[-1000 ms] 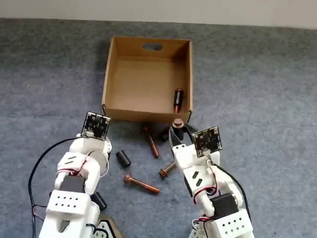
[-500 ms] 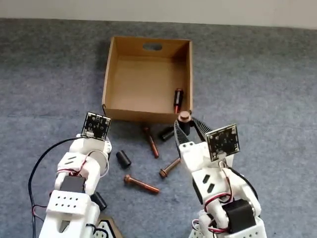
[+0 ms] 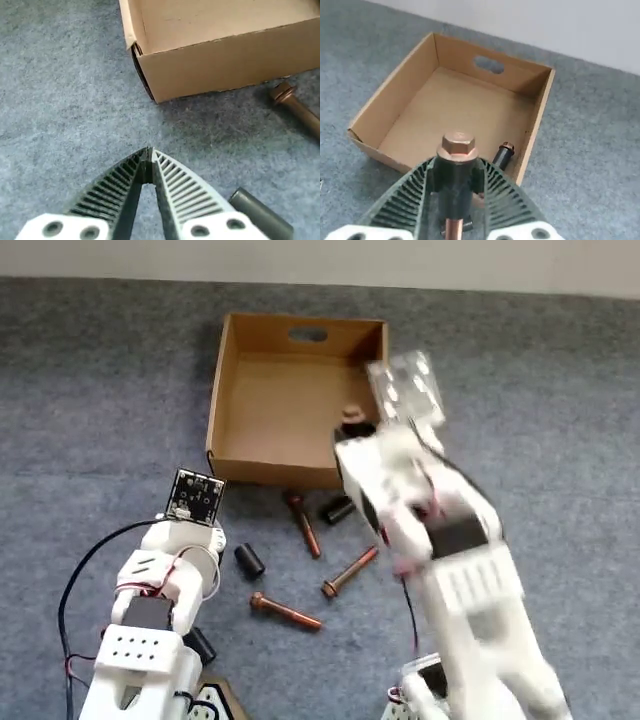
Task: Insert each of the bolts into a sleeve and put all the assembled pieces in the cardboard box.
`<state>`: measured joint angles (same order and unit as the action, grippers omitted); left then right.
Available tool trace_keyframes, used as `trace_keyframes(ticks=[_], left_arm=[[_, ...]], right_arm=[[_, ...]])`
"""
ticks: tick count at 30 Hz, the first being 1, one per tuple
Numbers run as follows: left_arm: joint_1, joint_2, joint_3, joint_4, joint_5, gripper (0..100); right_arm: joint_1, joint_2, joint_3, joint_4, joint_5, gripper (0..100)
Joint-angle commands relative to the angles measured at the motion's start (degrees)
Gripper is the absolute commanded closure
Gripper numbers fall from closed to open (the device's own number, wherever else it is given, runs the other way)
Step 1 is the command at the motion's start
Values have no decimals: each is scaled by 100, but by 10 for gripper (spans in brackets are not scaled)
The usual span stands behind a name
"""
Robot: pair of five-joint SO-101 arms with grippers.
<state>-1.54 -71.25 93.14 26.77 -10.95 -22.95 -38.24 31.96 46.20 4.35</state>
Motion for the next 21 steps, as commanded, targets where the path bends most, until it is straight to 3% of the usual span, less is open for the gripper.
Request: trace_keyframes(ticks=[1,9,21], left_arm=[[-75,-92,-22,-97,-35,979],[-75,-92,-22,-97,-35,979],[-66,-92,-22,-97,-35,979]], right_arm=[[66,1552,-1490,31,-79,991],[409,4629,-4549,1007,-1152,991],[453,8629,-10097,3495,-1196,992]])
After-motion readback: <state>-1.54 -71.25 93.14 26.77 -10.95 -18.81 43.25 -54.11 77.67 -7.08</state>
